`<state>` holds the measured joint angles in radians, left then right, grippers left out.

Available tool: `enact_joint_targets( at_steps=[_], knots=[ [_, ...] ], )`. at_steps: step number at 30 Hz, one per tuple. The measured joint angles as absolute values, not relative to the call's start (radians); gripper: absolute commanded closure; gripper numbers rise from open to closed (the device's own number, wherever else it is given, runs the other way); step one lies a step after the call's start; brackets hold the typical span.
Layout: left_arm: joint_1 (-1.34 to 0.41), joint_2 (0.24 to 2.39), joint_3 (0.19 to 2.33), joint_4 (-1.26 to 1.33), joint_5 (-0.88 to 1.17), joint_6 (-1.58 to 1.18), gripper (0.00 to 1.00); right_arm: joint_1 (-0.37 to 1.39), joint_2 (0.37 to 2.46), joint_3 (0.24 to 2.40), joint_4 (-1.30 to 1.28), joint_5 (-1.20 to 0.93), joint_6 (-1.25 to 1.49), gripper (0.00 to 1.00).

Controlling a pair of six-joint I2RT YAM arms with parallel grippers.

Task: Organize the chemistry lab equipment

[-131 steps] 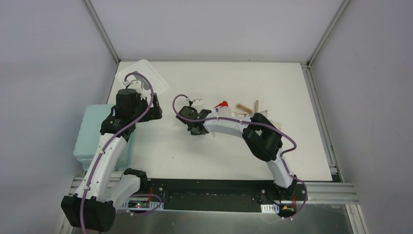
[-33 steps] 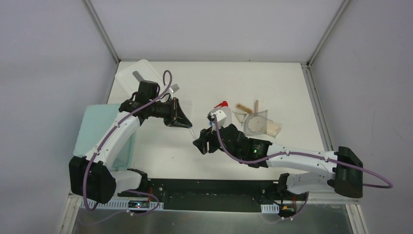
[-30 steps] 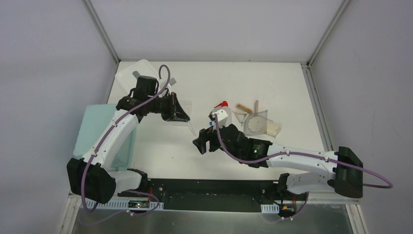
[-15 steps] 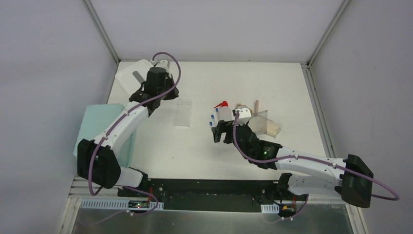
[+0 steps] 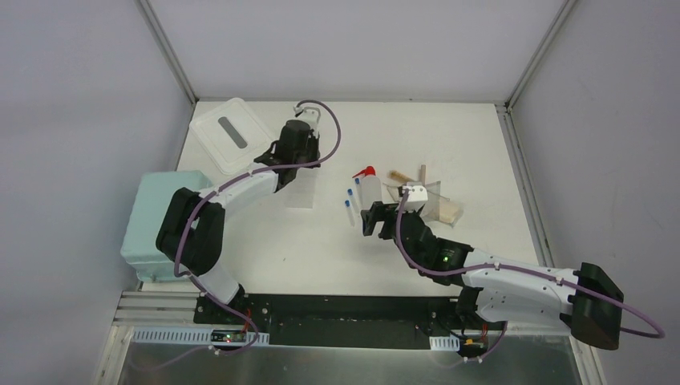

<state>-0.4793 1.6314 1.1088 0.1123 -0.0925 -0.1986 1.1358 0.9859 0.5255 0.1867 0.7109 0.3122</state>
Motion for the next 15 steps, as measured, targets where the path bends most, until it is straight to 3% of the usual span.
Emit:
enact_joint_targets(
  at_steps=[15],
  knots=[
    [-0.496,1.654,1.077,0.199,-0.187,-0.115,1.0,1.134,0.982,0.51,0.189,0.714,0.336,0.1]
  ],
)
